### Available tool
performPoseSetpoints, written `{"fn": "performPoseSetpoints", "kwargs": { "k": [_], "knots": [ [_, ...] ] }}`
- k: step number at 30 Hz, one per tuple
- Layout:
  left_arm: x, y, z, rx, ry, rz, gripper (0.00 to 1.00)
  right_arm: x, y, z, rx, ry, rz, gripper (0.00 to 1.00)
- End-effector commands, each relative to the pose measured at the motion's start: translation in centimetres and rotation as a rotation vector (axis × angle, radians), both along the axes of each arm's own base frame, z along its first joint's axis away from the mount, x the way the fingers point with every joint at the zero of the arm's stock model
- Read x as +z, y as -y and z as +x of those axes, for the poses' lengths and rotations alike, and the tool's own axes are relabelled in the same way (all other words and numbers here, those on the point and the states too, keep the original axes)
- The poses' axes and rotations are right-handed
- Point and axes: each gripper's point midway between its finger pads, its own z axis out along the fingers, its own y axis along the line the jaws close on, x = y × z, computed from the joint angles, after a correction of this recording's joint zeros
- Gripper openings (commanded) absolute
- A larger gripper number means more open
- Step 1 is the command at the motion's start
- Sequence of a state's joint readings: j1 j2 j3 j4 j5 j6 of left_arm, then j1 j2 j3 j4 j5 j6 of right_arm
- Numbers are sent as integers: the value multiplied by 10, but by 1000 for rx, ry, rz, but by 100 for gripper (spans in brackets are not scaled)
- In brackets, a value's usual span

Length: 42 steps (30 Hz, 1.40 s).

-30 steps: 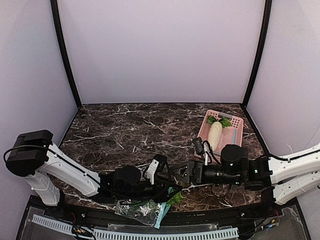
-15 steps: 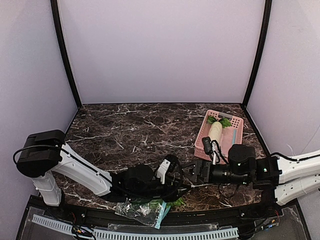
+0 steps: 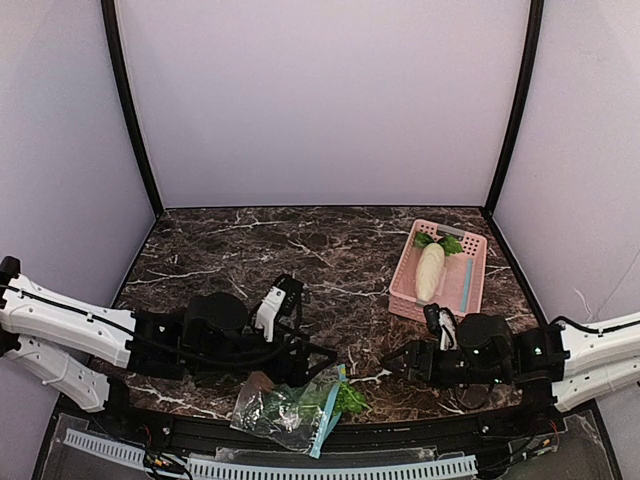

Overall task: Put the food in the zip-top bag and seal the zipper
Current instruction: Adjust the zipper food storage bag at the center of the board.

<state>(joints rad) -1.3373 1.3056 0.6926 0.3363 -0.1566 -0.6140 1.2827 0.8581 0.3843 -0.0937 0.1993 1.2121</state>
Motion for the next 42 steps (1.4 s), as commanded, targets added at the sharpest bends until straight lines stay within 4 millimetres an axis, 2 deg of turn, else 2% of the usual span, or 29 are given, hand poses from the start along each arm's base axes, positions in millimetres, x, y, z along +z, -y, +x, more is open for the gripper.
{"fn": "performPoseSetpoints", "kwargs": {
  "k": [1,2,4,9,12,16,20,26,30,36,42],
  "knots": [
    [-59,-67,6,110,-163,340,85,-20,-5,-9,33,-69,-27,82],
    [-68,-79,4,131,-201,388,85,-24,-9,-11,51,-79,-30,79],
    [-71,-96,4,170,-248,407,87,-30,-22,-17,94,-100,-27,73],
    [-93,-134,1,248,-372,400,84,-47,-51,-30,196,-153,-42,62],
    [-98,-147,-2,273,-413,374,82,-48,-68,-37,243,-172,-7,57],
    [-124,-164,-10,299,-487,368,81,-52,-80,-43,271,-198,19,51],
    [-134,-156,-20,262,-552,278,79,-52,-92,-48,295,-218,55,45],
    [-133,-147,-25,228,-584,213,75,-46,-111,-56,346,-240,93,40],
    [-133,-142,-30,189,-610,183,60,-44,-121,-65,378,-265,135,37],
    [-130,-130,-37,135,-634,132,41,-50,-133,-65,387,-270,127,28],
    [-127,-118,-44,89,-643,125,33,-49,-145,-56,367,-236,133,20]
  ]
}}
